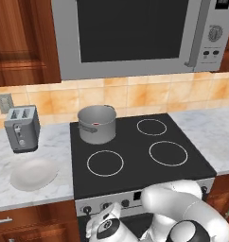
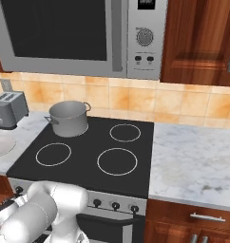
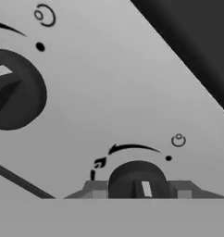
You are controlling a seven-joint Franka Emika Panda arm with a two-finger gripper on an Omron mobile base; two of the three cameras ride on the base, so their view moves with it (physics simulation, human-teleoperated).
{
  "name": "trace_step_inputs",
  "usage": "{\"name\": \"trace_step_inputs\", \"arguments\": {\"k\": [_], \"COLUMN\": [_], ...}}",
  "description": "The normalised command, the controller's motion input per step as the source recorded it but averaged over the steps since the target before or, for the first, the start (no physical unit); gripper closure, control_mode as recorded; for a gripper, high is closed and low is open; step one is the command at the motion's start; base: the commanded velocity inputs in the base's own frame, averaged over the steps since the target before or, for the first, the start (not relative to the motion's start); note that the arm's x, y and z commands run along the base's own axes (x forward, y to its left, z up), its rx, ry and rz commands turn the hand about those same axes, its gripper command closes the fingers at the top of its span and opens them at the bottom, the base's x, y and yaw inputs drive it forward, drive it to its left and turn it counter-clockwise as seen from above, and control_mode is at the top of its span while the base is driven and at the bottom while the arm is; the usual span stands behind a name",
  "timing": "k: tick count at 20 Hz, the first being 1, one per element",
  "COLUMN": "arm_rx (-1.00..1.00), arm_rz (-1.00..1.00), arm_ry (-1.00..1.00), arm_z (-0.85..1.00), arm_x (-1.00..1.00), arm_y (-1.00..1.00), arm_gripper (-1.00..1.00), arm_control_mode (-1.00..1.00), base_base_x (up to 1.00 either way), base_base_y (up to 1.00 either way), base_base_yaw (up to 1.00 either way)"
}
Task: Retrieve the frozen meat and place it in the pot on a burner. Then turn the burner on.
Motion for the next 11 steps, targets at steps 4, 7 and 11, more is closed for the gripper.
{"name": "trace_step_inputs", "arguments": {"k": [4, 7, 11], "arm_rx": [-0.53, -0.39, -0.29], "arm_rz": [0.0, 0.05, 0.0], "arm_ry": [0.0, 0.05, 0.04], "arm_z": [0.0, 0.0, 0.0], "arm_x": [0.0, 0.17, 0.03], "arm_y": [0.36, 0.08, 0.12], "arm_gripper": [1.0, 1.0, 1.0], "arm_control_mode": [-1.0, -1.0, -1.0], "base_base_x": [0.0, 0.0, 0.0], "base_base_y": [0.0, 0.0, 0.0], "base_base_yaw": [0.0, 0.0, 0.0]}}
